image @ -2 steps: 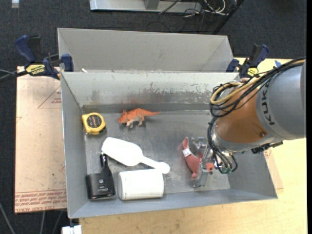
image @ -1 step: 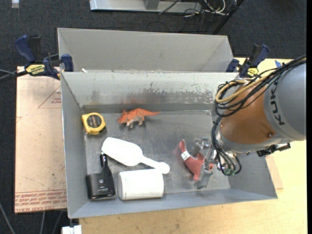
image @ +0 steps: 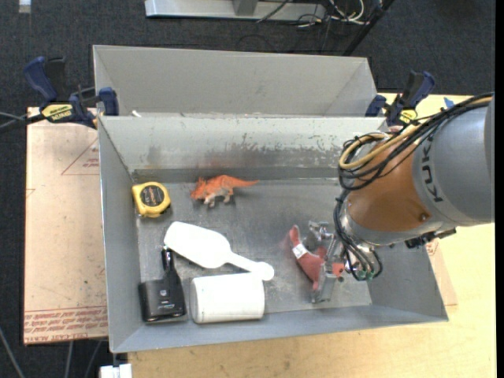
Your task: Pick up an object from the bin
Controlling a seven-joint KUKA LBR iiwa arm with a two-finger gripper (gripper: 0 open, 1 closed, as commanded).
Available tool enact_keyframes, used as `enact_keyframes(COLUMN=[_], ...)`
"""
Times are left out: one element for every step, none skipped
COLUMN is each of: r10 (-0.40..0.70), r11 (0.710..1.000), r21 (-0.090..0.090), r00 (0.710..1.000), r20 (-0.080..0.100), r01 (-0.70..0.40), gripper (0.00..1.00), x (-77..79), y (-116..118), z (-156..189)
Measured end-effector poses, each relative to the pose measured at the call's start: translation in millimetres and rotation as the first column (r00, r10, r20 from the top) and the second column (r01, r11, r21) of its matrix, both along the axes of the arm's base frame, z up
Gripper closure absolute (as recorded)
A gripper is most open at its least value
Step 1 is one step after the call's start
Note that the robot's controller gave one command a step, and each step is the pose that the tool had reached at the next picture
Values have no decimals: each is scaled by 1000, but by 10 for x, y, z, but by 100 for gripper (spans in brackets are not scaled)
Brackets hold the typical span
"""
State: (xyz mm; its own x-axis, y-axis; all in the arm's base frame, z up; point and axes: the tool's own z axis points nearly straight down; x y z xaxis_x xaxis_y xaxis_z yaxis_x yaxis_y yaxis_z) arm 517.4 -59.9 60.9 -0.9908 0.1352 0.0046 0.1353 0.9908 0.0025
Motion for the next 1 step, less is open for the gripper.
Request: enact_keyframes(r10=[-148], r11=[989], r21=[1], r00=[989], r20=[1], r01=[148], gripper=[100], x=[-307], y=[115], z=[91])
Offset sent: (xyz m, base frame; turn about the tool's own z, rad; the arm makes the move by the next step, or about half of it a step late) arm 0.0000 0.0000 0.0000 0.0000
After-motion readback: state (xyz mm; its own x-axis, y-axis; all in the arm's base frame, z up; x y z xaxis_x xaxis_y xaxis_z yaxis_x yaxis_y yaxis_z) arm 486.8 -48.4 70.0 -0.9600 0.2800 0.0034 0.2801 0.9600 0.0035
